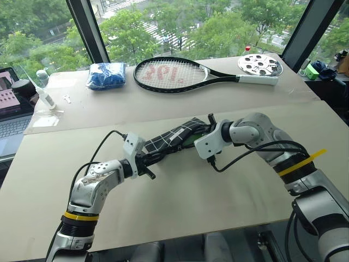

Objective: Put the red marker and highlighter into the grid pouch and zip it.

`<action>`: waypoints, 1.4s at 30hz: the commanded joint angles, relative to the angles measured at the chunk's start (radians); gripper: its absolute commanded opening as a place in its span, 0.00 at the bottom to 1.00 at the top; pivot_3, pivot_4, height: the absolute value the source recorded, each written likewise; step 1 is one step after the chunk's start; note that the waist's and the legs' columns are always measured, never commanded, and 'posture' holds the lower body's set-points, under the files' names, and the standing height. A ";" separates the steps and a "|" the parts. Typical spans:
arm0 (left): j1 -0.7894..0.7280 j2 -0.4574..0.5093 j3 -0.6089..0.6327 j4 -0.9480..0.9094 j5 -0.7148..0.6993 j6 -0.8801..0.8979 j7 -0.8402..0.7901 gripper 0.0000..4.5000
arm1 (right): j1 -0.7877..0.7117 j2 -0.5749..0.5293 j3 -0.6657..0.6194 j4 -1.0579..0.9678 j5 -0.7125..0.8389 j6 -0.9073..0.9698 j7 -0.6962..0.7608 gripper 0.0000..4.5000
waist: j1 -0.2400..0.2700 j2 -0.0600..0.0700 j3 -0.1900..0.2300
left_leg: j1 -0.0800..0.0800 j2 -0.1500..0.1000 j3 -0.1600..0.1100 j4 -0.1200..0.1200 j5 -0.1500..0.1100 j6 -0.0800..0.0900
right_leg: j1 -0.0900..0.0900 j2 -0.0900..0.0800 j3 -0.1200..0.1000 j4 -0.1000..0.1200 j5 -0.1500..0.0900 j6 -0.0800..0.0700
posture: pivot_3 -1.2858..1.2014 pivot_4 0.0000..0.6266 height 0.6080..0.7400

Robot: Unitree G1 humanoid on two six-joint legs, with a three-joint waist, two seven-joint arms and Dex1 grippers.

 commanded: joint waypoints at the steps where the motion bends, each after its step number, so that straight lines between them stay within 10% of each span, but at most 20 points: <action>1: -0.017 -0.004 0.017 -0.035 -0.018 -0.013 -0.002 0.00 | -0.014 0.028 -0.029 0.030 0.051 -0.054 -0.033 0.34 | 0.000 0.000 0.000 | 0.000 0.000 0.000 0.000 0.000 0.000 | 0.000 0.000 0.000 0.000 0.000 0.000 | 0.52 0.24 1.00; 7: -0.008 -0.003 0.021 -0.043 -0.020 -0.010 0.002 0.00 | -0.006 0.031 -0.174 -0.011 0.285 0.184 0.093 0.76 | -0.003 0.000 0.000 | 0.000 0.000 0.000 0.000 0.000 0.000 | 0.000 0.000 0.000 0.000 0.000 0.000 | 0.52 0.24 1.00; 21: -0.024 -0.016 0.029 -0.024 -0.022 -0.008 0.004 0.00 | 0.263 -0.142 -0.552 -0.383 0.961 1.150 0.341 0.76 | 0.013 0.000 0.000 | -0.001 0.000 -0.002 0.000 0.000 0.001 | 0.001 0.000 -0.001 0.000 0.000 0.000 | 0.52 0.24 1.00; 28: -0.044 -0.019 0.026 -0.007 -0.020 -0.006 -0.006 0.00 | 0.463 -0.019 -0.447 -0.504 0.948 1.212 0.193 0.76 | 0.002 0.000 0.000 | 0.000 0.001 0.001 0.000 -0.001 0.002 | 0.000 0.000 0.001 0.001 0.001 -0.001 | 0.52 0.24 1.00; 35: -0.063 -0.014 0.023 -0.001 -0.017 -0.002 -0.013 0.00 | 0.326 0.292 -0.331 -0.316 0.829 1.183 -0.081 0.76 | 0.006 0.000 0.000 | 0.001 0.001 0.002 0.002 -0.001 0.001 | 0.000 0.000 0.001 0.001 0.003 -0.001 | 0.52 0.24 1.00; 42: -0.053 -0.010 0.031 -0.012 -0.018 -0.003 -0.010 0.00 | 0.262 0.359 -0.302 -0.221 0.808 1.173 -0.093 0.76 | 0.009 0.000 0.000 | 0.001 0.000 0.001 0.002 -0.001 0.001 | 0.000 0.000 0.000 0.000 0.003 -0.001 | 0.52 0.24 1.00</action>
